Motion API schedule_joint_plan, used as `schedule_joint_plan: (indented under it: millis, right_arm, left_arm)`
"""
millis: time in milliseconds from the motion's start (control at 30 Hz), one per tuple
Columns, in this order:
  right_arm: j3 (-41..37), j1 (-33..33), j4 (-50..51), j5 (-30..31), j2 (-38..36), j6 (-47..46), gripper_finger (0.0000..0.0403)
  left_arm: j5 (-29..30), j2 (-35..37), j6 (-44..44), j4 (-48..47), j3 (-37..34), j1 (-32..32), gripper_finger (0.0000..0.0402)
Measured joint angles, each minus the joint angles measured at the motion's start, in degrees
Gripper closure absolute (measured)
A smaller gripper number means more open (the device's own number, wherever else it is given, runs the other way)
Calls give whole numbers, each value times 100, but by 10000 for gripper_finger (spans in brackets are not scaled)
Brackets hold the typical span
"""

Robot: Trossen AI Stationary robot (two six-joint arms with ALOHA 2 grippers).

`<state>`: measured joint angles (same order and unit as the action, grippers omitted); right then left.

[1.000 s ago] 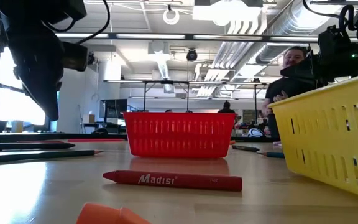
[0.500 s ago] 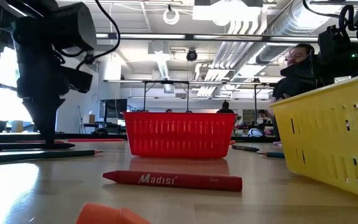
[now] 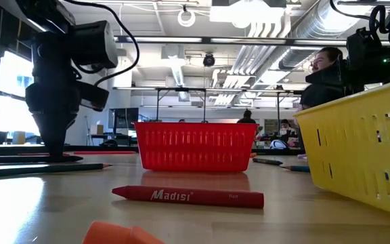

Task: Sort crayons/erasers/pens/pencils in bins
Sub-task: Put the black pen into the orange bin

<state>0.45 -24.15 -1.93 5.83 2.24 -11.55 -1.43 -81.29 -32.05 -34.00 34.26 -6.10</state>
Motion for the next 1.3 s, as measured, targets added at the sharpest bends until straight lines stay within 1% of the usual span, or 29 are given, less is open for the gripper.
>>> schedule_joint_plan:
  millis: [167, 367, 500, 733, 867, 1067, 1167, 1300]
  right_arm:
    - [1, 0, 0, 0, 0, 0, 402]
    - [2, -1, 0, 1, 0, 0, 402]
    - [0, 1, 0, 0, 0, 0, 402]
    - [0, -1, 0, 0, 0, 0, 402]
    - [0, 1, 0, -1, 0, 0, 402]
    - [2, 1, 0, 1, 0, 0, 402]
    - [0, -1, 0, 1, 0, 0, 402]
    - [2, -1, 0, -1, 0, 0, 402]
  left_arm:
    - [11, -176, 253, -73, 33, 1, 357]
    - [35, -32, 373, -52, -6, -41, 377]
    - [13, 143, 339, -44, -31, -133, 382]
    - [16, 401, 536, -78, 69, -360, 384]
    - [34, 520, 781, -275, 388, -479, 384]
    - [74, 676, 1139, -451, 1149, -733, 385]
    - [99, 686, 1286, -392, 1554, -839, 385]
    - [103, 599, 1628, 70, 2010, -949, 385]
